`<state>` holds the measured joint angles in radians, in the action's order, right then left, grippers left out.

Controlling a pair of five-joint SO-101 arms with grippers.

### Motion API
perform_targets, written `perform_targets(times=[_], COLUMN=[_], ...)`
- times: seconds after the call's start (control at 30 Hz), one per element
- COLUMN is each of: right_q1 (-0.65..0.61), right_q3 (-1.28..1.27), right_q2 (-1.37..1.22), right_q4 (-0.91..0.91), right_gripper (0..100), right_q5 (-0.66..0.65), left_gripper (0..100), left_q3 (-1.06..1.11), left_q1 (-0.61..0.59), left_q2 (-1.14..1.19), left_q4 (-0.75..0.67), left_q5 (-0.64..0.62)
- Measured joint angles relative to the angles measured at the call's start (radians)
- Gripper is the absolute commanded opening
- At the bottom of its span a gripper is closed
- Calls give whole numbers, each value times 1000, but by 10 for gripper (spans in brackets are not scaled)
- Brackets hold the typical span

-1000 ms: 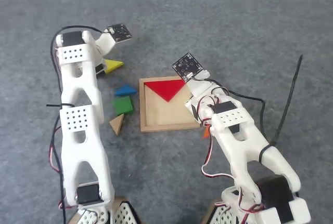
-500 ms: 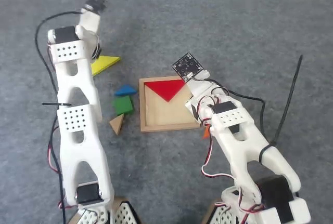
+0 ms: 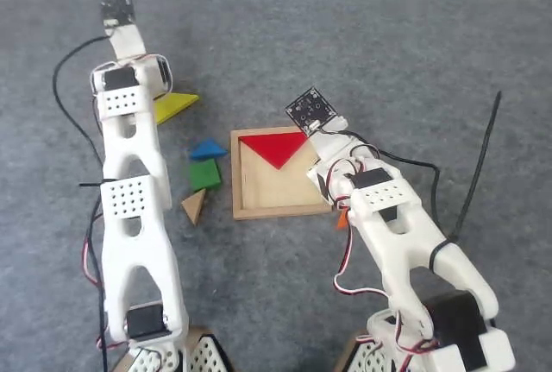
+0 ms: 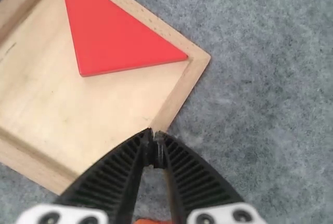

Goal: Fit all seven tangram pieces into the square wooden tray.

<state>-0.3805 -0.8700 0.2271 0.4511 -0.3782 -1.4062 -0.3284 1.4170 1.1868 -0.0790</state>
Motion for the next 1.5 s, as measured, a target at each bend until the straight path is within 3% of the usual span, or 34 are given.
perform_targets(times=[0.2, 0.43, 0.57, 0.73, 1.07, 1.3, 1.5], right_q1=[0, 0, 0, 0, 0, 0, 0], right_q3=[0, 0, 0, 0, 0, 0, 0], right_q2=[0, 0, 0, 0, 0, 0, 0], right_q4=[0, 0, 0, 0, 0, 0, 0], right_gripper=[10, 10, 10, 10, 10, 10, 10], right_q5=[0, 0, 0, 0, 0, 0, 0], left_gripper=[98, 97, 97, 97, 106, 256, 268], left_q3=[-5, 2, 101, 368, 1033, 1274, 1452], left_q1=[11, 25, 25, 44, 46, 6, 6], left_q2=[-41, -107, -155, -315, -939, -1223, -1254], left_q4=[253, 519, 528, 529, 519, 465, 321], left_q5=[101, 120, 144, 324, 624, 697, 1025])
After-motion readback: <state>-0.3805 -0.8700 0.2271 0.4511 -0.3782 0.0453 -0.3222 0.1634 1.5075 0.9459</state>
